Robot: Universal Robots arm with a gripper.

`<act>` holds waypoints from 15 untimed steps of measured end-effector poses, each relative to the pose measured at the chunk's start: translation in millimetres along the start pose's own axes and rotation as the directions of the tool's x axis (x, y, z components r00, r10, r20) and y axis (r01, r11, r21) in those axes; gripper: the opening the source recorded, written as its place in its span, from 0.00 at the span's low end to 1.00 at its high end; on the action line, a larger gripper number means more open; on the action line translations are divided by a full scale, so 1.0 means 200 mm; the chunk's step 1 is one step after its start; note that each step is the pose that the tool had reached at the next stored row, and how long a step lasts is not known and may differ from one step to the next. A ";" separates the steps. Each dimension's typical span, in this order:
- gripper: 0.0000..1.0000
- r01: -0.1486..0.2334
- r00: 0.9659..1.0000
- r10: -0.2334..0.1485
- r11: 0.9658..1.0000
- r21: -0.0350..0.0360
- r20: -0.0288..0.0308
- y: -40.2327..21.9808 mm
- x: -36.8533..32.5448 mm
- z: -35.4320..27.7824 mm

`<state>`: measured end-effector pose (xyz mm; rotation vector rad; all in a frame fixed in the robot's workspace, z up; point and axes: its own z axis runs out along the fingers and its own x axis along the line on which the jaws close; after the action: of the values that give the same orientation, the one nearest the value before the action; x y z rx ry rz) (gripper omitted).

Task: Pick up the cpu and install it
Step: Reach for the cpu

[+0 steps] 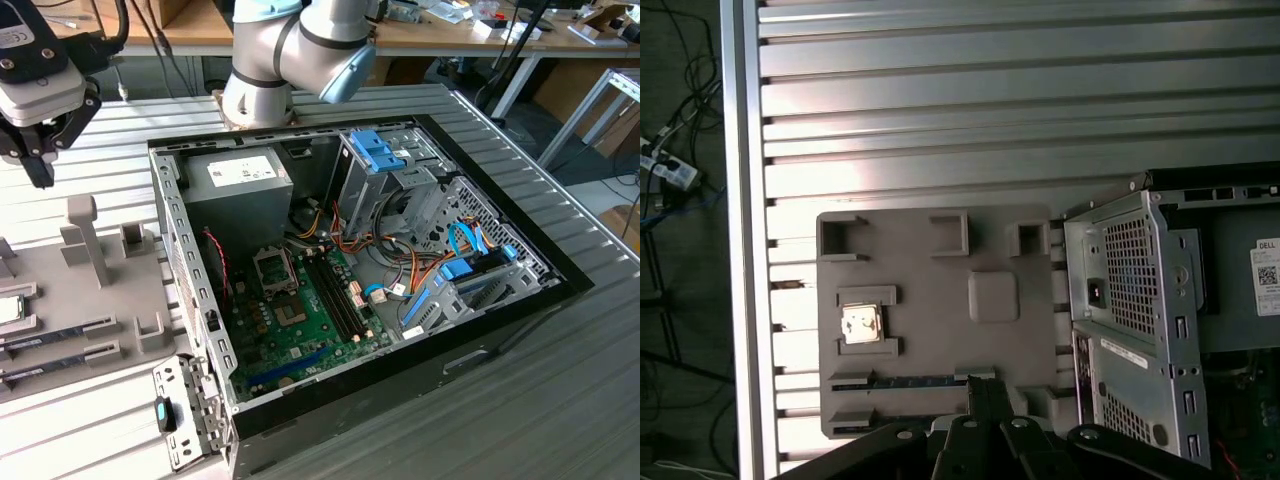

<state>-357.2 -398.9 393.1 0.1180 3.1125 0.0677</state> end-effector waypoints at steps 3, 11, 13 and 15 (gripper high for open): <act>0.11 0.000 1.000 0.000 1.000 0.000 0.000 -0.001 0.011 0.000; 0.11 0.000 1.000 0.000 1.000 0.000 0.000 -0.004 0.050 0.000; 0.11 0.000 1.000 0.000 1.000 0.000 0.000 -0.004 0.057 0.001; 0.11 0.000 1.000 0.000 1.000 0.000 0.000 -0.007 0.085 0.005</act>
<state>-374.2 -399.0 391.7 0.1179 3.1124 0.0677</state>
